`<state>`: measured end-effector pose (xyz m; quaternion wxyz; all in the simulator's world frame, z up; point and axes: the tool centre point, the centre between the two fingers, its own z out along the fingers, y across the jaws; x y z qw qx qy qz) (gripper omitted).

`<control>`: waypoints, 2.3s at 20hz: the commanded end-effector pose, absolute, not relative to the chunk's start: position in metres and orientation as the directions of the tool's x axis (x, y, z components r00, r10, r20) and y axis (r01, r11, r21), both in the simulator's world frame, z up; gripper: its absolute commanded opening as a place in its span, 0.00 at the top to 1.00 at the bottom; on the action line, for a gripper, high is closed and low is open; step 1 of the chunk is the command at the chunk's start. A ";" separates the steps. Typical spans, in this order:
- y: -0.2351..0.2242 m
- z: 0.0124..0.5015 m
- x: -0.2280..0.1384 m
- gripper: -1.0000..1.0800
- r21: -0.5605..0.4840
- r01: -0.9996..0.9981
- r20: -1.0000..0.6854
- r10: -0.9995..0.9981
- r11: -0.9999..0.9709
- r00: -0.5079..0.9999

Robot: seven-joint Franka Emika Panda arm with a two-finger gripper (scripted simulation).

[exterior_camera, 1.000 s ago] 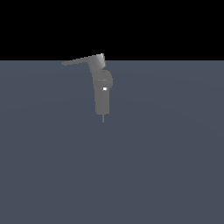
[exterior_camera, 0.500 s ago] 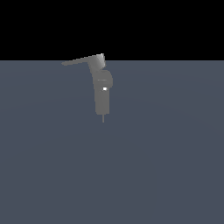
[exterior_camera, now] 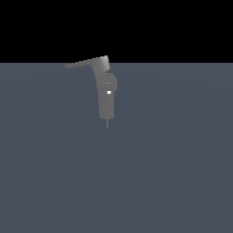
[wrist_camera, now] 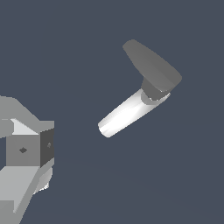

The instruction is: Turn on the faucet by rotating a designated handle.

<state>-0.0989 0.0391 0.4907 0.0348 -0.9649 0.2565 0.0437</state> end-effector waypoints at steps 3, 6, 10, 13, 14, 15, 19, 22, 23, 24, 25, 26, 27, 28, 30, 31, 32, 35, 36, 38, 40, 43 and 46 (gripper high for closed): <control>0.049 0.478 -0.067 1.00 -0.029 -0.592 -0.128 -0.584 -0.805 0.801; 0.056 0.467 -0.046 1.00 -0.013 -0.650 -0.141 -0.642 -0.760 0.754; 0.067 0.451 -0.020 1.00 0.012 -0.720 -0.153 -0.713 -0.693 0.684; 0.075 0.437 0.000 1.00 0.034 -0.768 -0.156 -0.763 -0.639 0.628; 0.078 0.432 0.006 1.00 0.042 -0.783 -0.157 -0.778 -0.621 0.608; 0.081 0.427 0.012 1.00 0.050 -0.797 -0.156 -0.793 -0.602 0.589; 0.094 0.405 0.035 1.00 0.082 -0.849 -0.149 -0.848 -0.523 0.508; 0.104 0.387 0.052 1.00 0.105 -0.881 -0.138 -0.884 -0.461 0.446; 0.108 0.380 0.057 1.00 0.113 -0.891 -0.134 -0.895 -0.440 0.425; 0.111 0.374 0.062 1.00 0.120 -0.900 -0.128 -0.906 -0.419 0.404; 0.115 0.367 0.067 1.00 0.127 -0.909 -0.123 -0.916 -0.397 0.383; 0.119 0.361 0.072 1.00 0.134 -0.917 -0.116 -0.925 -0.376 0.362; 0.122 0.354 0.076 1.00 0.141 -0.924 -0.110 -0.934 -0.354 0.341; 0.126 0.347 0.081 1.00 0.148 -0.931 -0.103 -0.942 -0.333 0.320; 0.134 0.333 0.089 1.00 0.160 -0.944 -0.087 -0.956 -0.290 0.279; 0.138 0.326 0.093 1.00 0.165 -0.949 -0.079 -0.963 -0.269 0.259; 0.142 0.319 0.097 1.00 0.170 -0.953 -0.071 -0.968 -0.250 0.241; 0.152 0.302 0.105 1.00 0.181 -0.963 -0.049 -0.980 -0.198 0.193; 0.155 0.296 0.108 1.00 0.183 -0.966 -0.042 -0.983 -0.184 0.179; 0.160 0.287 0.111 1.00 0.188 -0.970 -0.030 -0.988 -0.157 0.154; 0.164 0.279 0.114 1.00 0.191 -0.972 -0.019 -0.991 -0.135 0.134; 0.169 0.269 0.118 1.00 0.194 -0.975 -0.007 -0.994 -0.111 0.112; 0.173 0.264 0.119 1.00 0.196 -0.976 0.001 -0.995 -0.097 0.099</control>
